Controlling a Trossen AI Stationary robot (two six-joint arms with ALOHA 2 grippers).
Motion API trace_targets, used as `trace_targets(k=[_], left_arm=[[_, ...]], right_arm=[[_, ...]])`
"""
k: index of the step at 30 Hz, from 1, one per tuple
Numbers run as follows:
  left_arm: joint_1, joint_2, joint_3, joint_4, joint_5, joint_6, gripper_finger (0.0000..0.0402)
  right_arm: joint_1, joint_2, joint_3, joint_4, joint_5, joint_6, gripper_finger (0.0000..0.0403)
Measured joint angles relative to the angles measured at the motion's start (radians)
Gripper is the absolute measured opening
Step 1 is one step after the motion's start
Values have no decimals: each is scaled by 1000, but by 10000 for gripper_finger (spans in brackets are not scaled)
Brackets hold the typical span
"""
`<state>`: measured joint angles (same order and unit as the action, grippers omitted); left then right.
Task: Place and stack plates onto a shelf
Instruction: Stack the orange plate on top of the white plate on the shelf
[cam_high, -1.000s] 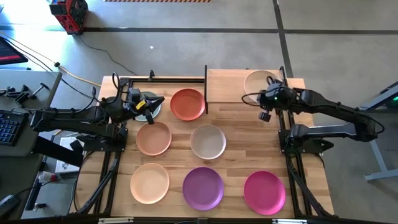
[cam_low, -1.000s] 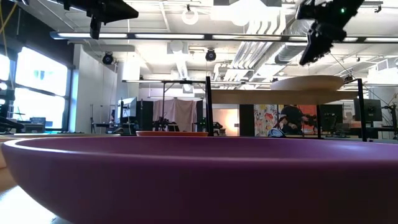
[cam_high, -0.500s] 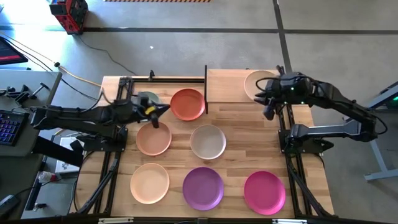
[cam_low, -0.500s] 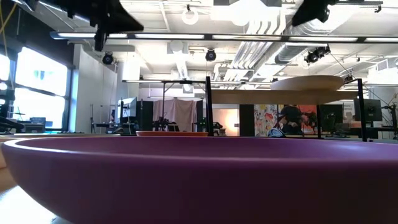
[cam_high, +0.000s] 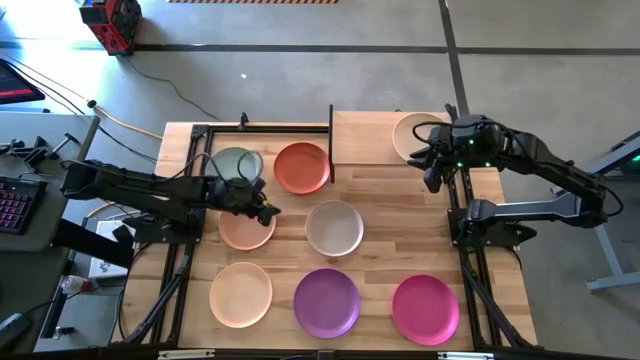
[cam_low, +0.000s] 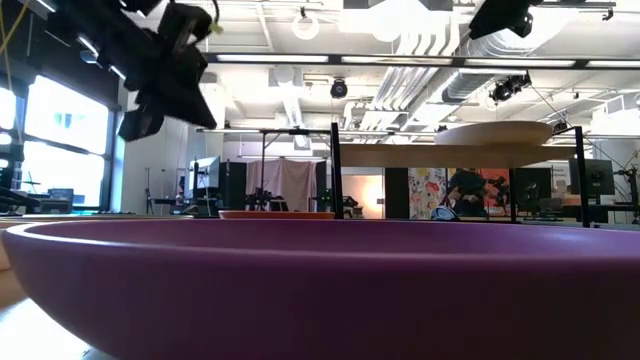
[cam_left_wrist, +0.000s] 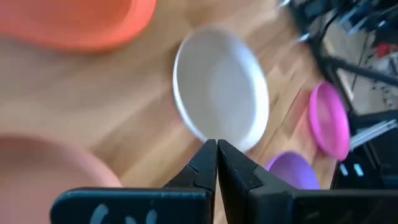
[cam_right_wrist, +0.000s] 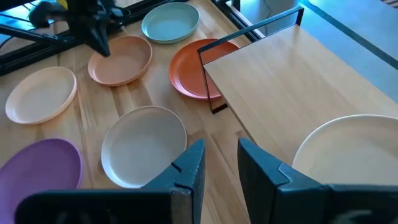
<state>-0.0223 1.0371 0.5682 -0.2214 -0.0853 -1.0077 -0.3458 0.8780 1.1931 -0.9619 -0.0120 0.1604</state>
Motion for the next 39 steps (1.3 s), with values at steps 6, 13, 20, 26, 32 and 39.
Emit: trace_targets(k=[6, 13, 20, 26, 32, 39], left_arm=[[-42, 63, 0, 16, 25, -131, 3], [-74, 71, 0, 121, 47, -133, 3], [-81, 110, 50, 234, 49, 100, 3], [-28, 173, 141, 211, 7, 392, 3], [89, 231, 242, 133, -29, 697, 3], [215, 269, 279, 79, -31, 977, 3]], right_arm=[[0, 0, 0, 0, 0, 35, 74], [0, 8, 0, -2, -23, 129, 74], [0, 33, -1, -20, -26, 129, 74], [0, 61, -2, -35, -26, 141, 74], [13, 85, -2, -51, -31, 153, 74], [72, 101, -2, -51, -30, 146, 74]])
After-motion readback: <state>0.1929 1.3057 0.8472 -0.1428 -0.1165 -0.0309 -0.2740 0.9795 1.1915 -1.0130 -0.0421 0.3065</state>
